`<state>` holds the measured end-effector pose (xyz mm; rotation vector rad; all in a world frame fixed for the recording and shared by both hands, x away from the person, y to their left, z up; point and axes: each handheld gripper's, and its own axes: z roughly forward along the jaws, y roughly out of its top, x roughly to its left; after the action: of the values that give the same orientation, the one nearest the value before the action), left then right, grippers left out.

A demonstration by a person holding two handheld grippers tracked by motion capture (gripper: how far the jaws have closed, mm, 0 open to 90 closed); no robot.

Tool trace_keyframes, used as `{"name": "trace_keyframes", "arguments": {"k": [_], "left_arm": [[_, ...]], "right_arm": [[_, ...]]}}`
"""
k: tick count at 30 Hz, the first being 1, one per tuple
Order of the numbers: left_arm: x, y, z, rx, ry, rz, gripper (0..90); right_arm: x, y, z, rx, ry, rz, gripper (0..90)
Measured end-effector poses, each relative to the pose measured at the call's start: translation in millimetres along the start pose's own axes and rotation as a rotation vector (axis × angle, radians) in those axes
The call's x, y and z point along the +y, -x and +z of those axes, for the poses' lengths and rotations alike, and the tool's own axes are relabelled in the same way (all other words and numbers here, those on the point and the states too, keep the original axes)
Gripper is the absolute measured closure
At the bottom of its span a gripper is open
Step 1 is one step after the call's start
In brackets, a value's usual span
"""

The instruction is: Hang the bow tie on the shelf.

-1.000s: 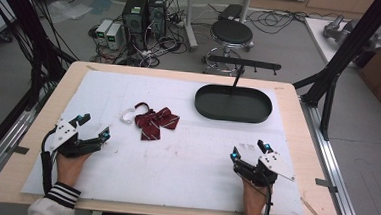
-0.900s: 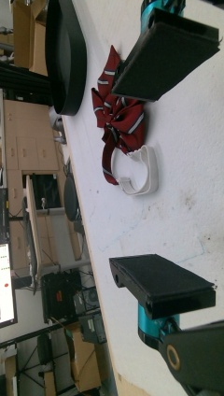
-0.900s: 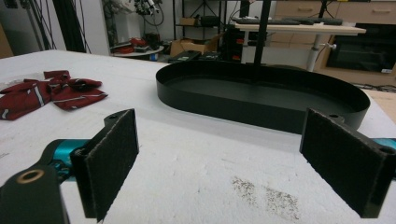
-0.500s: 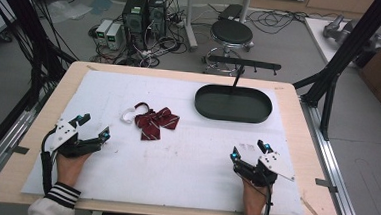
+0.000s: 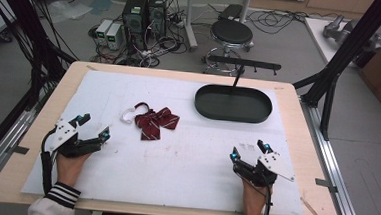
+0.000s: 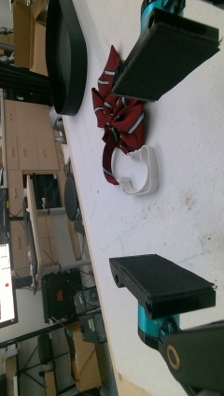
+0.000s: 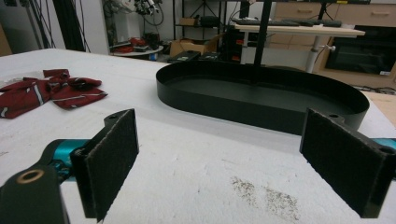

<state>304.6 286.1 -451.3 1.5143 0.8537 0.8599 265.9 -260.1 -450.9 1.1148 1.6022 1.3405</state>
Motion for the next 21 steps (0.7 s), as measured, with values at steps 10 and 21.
{"name": "trace_keyframes", "arguments": {"k": [10,21], "left_arm": [[0.0,0.0,0.0,0.000,0.000,0.000,15.4],[0.0,0.3,0.0,0.000,-0.001,0.001,15.4]], "right_arm": [[-0.2,-0.9,-0.7,-0.003,0.003,-0.008,10.7],[-0.3,-1.0,-0.8,-0.004,0.005,-0.006,10.8]]}}
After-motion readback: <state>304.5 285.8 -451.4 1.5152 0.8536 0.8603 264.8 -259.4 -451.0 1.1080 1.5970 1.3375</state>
